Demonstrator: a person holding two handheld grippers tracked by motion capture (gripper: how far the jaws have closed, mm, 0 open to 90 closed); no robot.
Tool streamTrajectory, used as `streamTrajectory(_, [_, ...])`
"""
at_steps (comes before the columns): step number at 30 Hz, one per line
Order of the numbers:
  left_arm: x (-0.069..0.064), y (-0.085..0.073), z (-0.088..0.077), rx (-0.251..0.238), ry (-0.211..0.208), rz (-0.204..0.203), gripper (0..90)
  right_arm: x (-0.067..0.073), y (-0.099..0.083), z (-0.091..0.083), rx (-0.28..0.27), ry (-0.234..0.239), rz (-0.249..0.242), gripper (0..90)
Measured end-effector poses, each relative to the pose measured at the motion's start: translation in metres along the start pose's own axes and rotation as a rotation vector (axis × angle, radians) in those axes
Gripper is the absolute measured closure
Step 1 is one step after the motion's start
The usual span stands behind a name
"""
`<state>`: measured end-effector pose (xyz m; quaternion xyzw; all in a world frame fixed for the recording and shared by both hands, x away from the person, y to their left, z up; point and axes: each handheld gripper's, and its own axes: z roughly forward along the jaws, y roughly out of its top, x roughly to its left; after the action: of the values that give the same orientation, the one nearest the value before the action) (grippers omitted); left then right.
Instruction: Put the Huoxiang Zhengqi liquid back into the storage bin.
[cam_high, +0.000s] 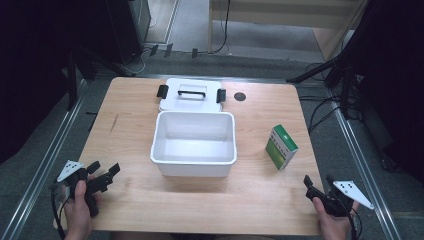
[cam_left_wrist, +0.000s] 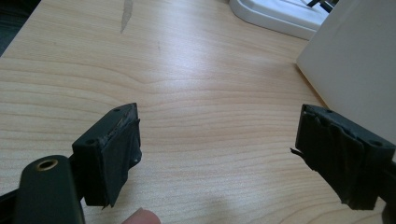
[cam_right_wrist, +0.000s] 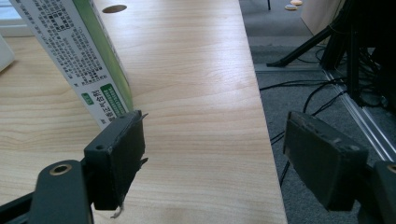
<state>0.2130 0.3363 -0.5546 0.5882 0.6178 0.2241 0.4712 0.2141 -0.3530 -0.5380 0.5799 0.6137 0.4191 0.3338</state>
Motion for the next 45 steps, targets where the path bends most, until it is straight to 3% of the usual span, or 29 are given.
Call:
streamTrajectory(4, [0.000,0.000,0.000,0.001,-0.003,0.002,14.9,0.001,0.000,-0.001,-0.007,-0.001,-0.003,23.8])
streamTrajectory(10, [0.000,0.000,0.000,0.000,-0.001,0.001,14.9,-0.001,0.005,-0.003,0.002,0.076,0.025,29.7])
streamTrajectory(12, [0.000,0.000,0.000,-0.005,-0.004,-0.004,14.9,0.000,0.007,-0.003,0.012,0.070,0.015,31.4])
streamTrajectory(14, [0.001,0.000,-0.001,-0.008,-0.005,-0.004,14.9,0.005,0.014,-0.002,0.046,0.070,-0.058,30.6])
streamTrajectory(15, [0.001,0.000,-0.001,-0.008,-0.007,-0.005,14.9,0.005,0.014,-0.002,0.046,0.070,-0.058,30.6])
streamTrajectory(16, [0.001,-0.001,-0.001,-0.005,-0.007,-0.007,14.9,0.008,0.019,-0.002,0.076,0.084,-0.103,30.3])
streamTrajectory(18, [0.002,-0.001,-0.001,-0.004,-0.009,-0.009,14.9,0.010,0.021,-0.002,0.080,0.092,-0.125,29.9])
streamTrajectory(21, [0.002,0.000,-0.001,-0.002,-0.009,-0.008,14.9,0.015,0.029,0.001,0.097,0.087,-0.221,29.3])
streamTrajectory(25, [0.003,-0.001,-0.001,-0.008,-0.014,-0.017,14.9,0.014,0.036,0.003,0.107,0.123,-0.228,33.5])
streamTrajectory(26, [0.003,-0.001,-0.001,-0.007,-0.015,-0.018,14.9,0.015,0.040,0.004,0.128,0.142,-0.252,42.4])
streamTrajectory(27, [0.003,-0.001,-0.001,-0.007,-0.016,-0.018,14.9,0.015,0.040,0.004,0.128,0.142,-0.252,42.4])
streamTrajectory(31, [0.003,0.000,-0.002,-0.008,-0.019,-0.022,14.9,0.020,0.055,0.006,0.217,0.171,-0.304,49.4])
streamTrajectory(34, [0.003,0.000,-0.002,-0.007,-0.018,-0.023,15.0,0.022,0.063,0.006,0.245,0.192,-0.311,51.1])
streamTrajectory(36, [0.003,0.000,-0.002,-0.006,-0.018,-0.023,15.0,0.025,0.071,0.007,0.281,0.182,-0.337,52.2])
streamTrajectory(38, [0.003,0.000,-0.002,-0.006,-0.017,-0.022,14.9,0.031,0.081,0.008,0.342,0.177,-0.392,54.1])
streamTrajectory(39, [0.003,0.000,-0.002,-0.005,-0.017,-0.022,14.9,0.031,0.081,0.008,0.342,0.177,-0.392,54.1])
streamTrajectory(42, [0.003,0.000,-0.002,-0.007,-0.017,-0.024,14.9,0.038,0.087,0.012,0.413,0.167,-0.454,54.2])
streamTrajectory(44, [0.004,0.000,-0.002,-0.006,-0.017,-0.026,14.9,0.043,0.091,0.016,0.477,0.162,-0.475,54.3])
streamTrajectory(45, [0.004,0.000,-0.002,-0.007,-0.018,-0.027,14.9,0.043,0.091,0.016,0.477,0.162,-0.475,54.3])
